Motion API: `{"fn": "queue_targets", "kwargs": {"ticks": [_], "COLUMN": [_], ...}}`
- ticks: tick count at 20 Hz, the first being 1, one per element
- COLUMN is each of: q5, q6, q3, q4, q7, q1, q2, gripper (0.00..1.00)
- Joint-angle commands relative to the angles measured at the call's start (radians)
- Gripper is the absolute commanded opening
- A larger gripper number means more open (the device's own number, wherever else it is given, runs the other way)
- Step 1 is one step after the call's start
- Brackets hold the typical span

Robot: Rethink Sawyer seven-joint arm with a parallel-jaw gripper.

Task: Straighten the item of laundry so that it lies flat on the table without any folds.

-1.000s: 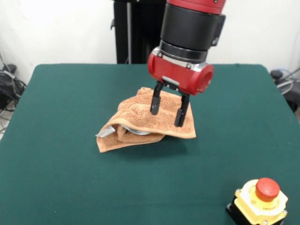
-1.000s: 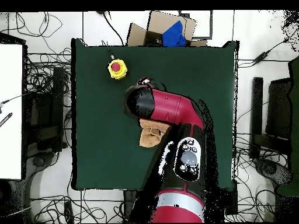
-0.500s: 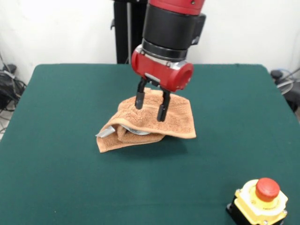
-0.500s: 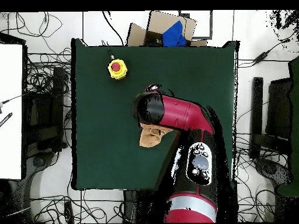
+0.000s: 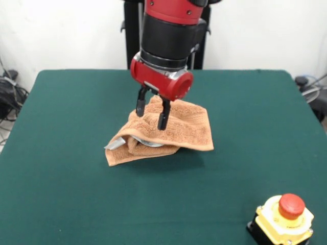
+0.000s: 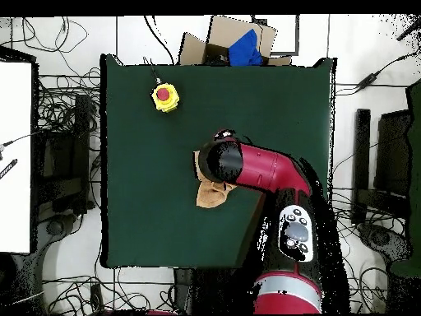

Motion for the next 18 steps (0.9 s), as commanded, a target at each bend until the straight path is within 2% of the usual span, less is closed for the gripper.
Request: {"fn": "queue_targets", "kwargs": {"ticks": [1,18], "q5": [-0.076,-0.128], "q6": [-0.008,-0.141], "q3": [0.134,0.154], "q4": [0.105,0.101], "q7": [-0.046,0.025], "q1": [-0.028,-0.037], "q2": [0.054,0.135], "gripper": [1.00,1.00]}}
